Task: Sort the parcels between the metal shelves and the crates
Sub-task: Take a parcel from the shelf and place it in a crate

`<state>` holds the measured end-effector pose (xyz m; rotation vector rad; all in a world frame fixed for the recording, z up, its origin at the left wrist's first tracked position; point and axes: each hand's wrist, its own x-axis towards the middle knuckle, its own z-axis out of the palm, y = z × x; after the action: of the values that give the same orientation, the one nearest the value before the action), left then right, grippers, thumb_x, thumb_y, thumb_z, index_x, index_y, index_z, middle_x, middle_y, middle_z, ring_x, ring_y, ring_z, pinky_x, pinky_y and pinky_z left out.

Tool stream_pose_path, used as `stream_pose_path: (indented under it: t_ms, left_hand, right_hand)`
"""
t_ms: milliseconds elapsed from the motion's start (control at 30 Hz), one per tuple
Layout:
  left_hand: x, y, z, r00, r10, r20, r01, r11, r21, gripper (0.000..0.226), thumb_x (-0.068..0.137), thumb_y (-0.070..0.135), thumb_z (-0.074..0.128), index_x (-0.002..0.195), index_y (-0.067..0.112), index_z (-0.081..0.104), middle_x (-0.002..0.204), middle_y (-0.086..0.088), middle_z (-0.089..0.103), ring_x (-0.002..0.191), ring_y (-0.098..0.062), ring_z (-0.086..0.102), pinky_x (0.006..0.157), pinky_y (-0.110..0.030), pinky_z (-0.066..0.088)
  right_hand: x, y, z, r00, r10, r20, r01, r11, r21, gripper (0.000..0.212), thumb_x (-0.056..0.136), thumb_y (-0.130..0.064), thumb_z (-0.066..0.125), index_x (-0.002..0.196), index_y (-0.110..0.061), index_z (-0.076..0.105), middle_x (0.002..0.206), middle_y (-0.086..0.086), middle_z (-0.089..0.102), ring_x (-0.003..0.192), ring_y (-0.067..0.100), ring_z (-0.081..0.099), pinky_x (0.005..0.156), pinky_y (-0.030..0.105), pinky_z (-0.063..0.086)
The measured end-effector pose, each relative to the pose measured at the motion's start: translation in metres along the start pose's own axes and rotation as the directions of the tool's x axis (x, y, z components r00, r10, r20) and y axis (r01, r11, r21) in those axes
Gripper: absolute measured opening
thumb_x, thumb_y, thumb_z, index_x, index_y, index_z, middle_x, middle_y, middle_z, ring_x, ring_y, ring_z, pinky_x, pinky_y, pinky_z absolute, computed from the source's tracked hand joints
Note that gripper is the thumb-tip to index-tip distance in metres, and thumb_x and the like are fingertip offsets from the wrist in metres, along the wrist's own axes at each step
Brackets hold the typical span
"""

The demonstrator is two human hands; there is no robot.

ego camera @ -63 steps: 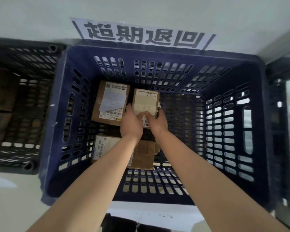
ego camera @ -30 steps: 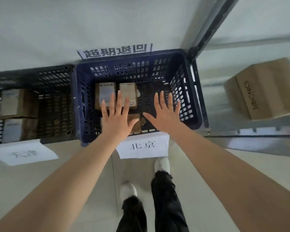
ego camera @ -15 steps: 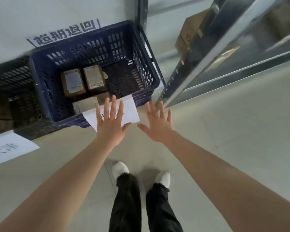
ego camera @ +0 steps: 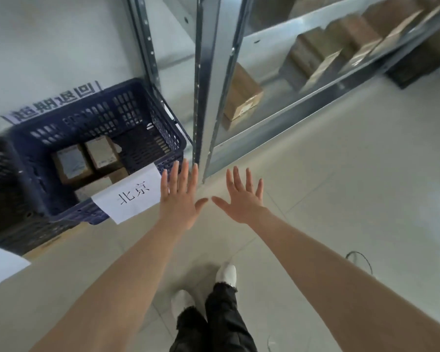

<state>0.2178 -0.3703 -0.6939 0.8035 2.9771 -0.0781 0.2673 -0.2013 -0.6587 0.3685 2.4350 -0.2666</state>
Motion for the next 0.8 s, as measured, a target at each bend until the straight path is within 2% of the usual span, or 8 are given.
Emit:
stream_pose_path:
  t_ms: [67,100,200,300,400,533,633,800]
  left_hand:
    - [0.011,0.003,-0.039,0.999,0.035,-0.02,-0.034,0.999,0.021,0.084,0.098,0.064,0.016,0.153,0.013,-0.021,0.158,-0.013,-0.029,0.147,-0.031,-0.025,0.113,-0.048,-0.026]
    - [0.016,0.004,-0.06,0.997,0.049,-0.056,-0.047,0.998,0.032,0.087,0.097,0.064,0.02,0.153,0.013,-0.024,0.157,-0.013,-0.031,0.146,-0.031,-0.027,0.113,-0.048,-0.027]
    - [0.03,0.008,-0.139,0.982,0.089,-0.165,-0.076,0.994,0.083,0.092,0.094,0.067,0.03,0.157,0.014,-0.009,0.163,-0.013,-0.014,0.151,-0.031,-0.011,0.12,-0.048,-0.013]
    - [0.037,0.014,-0.217,0.963,0.168,-0.212,-0.146,0.982,0.119,0.088,0.095,0.067,0.018,0.154,0.013,-0.02,0.16,-0.012,-0.025,0.147,-0.03,-0.023,0.115,-0.047,-0.023]
    - [0.043,0.025,-0.285,0.925,0.25,-0.288,-0.207,0.963,0.171,0.09,0.096,0.068,0.027,0.155,0.016,-0.016,0.16,-0.009,-0.025,0.147,-0.027,-0.022,0.114,-0.044,-0.025]
    - [0.051,0.048,-0.358,0.924,0.252,-0.287,-0.211,0.963,0.166,0.083,0.099,0.064,0.012,0.148,0.014,-0.033,0.146,-0.01,-0.048,0.133,-0.03,-0.044,0.108,-0.046,-0.033]
    - [0.063,0.066,-0.391,0.924,0.239,-0.3,-0.199,0.967,0.157,0.083,0.099,0.064,0.01,0.146,0.013,-0.036,0.143,-0.01,-0.051,0.131,-0.03,-0.047,0.104,-0.045,-0.034]
    - [0.093,0.1,-0.411,0.944,0.173,-0.282,-0.142,0.982,0.128,0.084,0.098,0.065,0.009,0.144,0.013,-0.039,0.142,-0.012,-0.053,0.132,-0.032,-0.045,0.107,-0.048,-0.029]
  right_hand:
    - [-0.022,0.002,-0.038,0.996,0.027,-0.081,-0.025,0.999,0.026,0.087,0.095,-0.073,0.018,0.154,-0.025,-0.025,0.16,-0.005,-0.033,0.146,0.028,-0.033,0.118,0.059,-0.017]
    - [-0.034,0.005,-0.06,0.992,0.039,-0.118,-0.036,0.999,0.029,0.086,0.095,-0.072,0.018,0.153,-0.026,-0.026,0.16,-0.005,-0.034,0.146,0.028,-0.034,0.117,0.059,-0.017]
    - [-0.071,0.016,-0.132,0.967,0.094,-0.238,-0.082,0.995,0.059,0.084,0.097,-0.069,0.018,0.154,-0.025,-0.026,0.16,-0.004,-0.033,0.145,0.029,-0.034,0.117,0.06,-0.017]
    - [-0.111,0.025,-0.2,0.916,0.138,-0.375,-0.118,0.99,0.076,0.083,0.096,-0.07,0.017,0.154,-0.026,-0.025,0.161,-0.004,-0.032,0.146,0.029,-0.032,0.117,0.06,-0.017]
    - [-0.146,0.032,-0.253,0.859,0.172,-0.483,-0.124,0.984,0.129,0.084,0.097,-0.07,0.019,0.155,-0.026,-0.022,0.161,-0.004,-0.031,0.147,0.029,-0.031,0.117,0.06,-0.016]
    - [-0.178,0.043,-0.298,0.814,0.206,-0.543,-0.128,0.976,0.178,0.085,0.095,-0.073,0.018,0.154,-0.029,-0.024,0.161,-0.006,-0.031,0.146,0.028,-0.032,0.118,0.06,-0.015]
    - [-0.192,0.062,-0.319,0.792,0.19,-0.58,-0.103,0.978,0.181,0.087,0.094,-0.075,0.019,0.155,-0.029,-0.023,0.16,-0.007,-0.032,0.145,0.028,-0.034,0.116,0.06,-0.019]
    - [-0.194,0.103,-0.343,0.792,0.169,-0.586,-0.073,0.98,0.183,0.087,0.094,-0.075,0.02,0.155,-0.029,-0.023,0.16,-0.008,-0.034,0.146,0.025,-0.033,0.116,0.062,-0.017]
